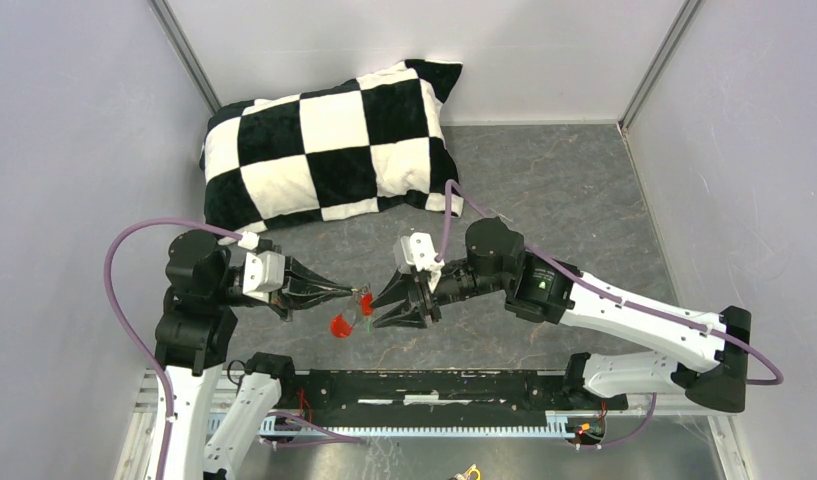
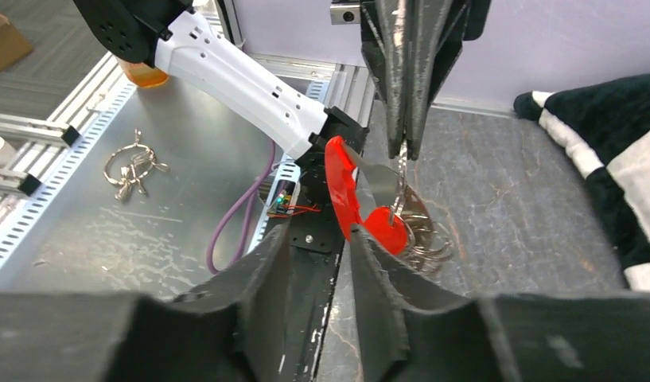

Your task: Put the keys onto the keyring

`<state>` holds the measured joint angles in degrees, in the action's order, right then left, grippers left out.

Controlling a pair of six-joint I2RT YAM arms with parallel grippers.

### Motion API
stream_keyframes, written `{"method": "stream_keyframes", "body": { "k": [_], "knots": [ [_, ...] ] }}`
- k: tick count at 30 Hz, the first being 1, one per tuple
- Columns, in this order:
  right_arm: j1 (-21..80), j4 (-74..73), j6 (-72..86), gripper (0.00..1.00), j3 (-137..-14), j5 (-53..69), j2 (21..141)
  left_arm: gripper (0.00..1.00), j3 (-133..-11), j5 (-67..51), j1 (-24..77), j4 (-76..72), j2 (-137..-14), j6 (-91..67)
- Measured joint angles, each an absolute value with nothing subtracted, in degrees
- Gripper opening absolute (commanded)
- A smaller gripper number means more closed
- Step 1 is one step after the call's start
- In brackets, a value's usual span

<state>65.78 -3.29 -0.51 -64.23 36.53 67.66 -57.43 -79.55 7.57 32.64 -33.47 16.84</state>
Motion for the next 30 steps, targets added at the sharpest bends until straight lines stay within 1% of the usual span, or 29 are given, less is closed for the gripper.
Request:
{"method": "stream_keyframes", "body": {
  "k": [6, 12, 15, 21, 30],
  "knots": [
    [66.3, -7.7, -3.4, 0.48, -65.2, 33.5, 67.6, 0.02, -57.5, -79.6, 7.6, 31.9, -33.5, 15.9],
    [65.7, -10.5, -4.9, 0.47, -70.5, 28.0, 66.7, 0.02, -57.7, -79.7, 7.6, 31.4, -33.4, 15.4],
    [64.7, -9.1, -4.4, 0.47, -72.5, 27.5, 66.5, 0.02, -58.1, -79.7, 7.6, 31.3, -33.3, 15.4],
    [63.6, -6.0, -2.2, 0.43, -72.6, 29.4, 68.1, 0.02, -58.5, -79.7, 7.6, 31.2, -32.7, 15.4],
    [63.1, 1.8, 4.3, 0.40, -68.8, 33.6, 69.1, 0.02, -58.5, -79.7, 7.6, 31.2, -32.5, 15.4]
  ]
}}
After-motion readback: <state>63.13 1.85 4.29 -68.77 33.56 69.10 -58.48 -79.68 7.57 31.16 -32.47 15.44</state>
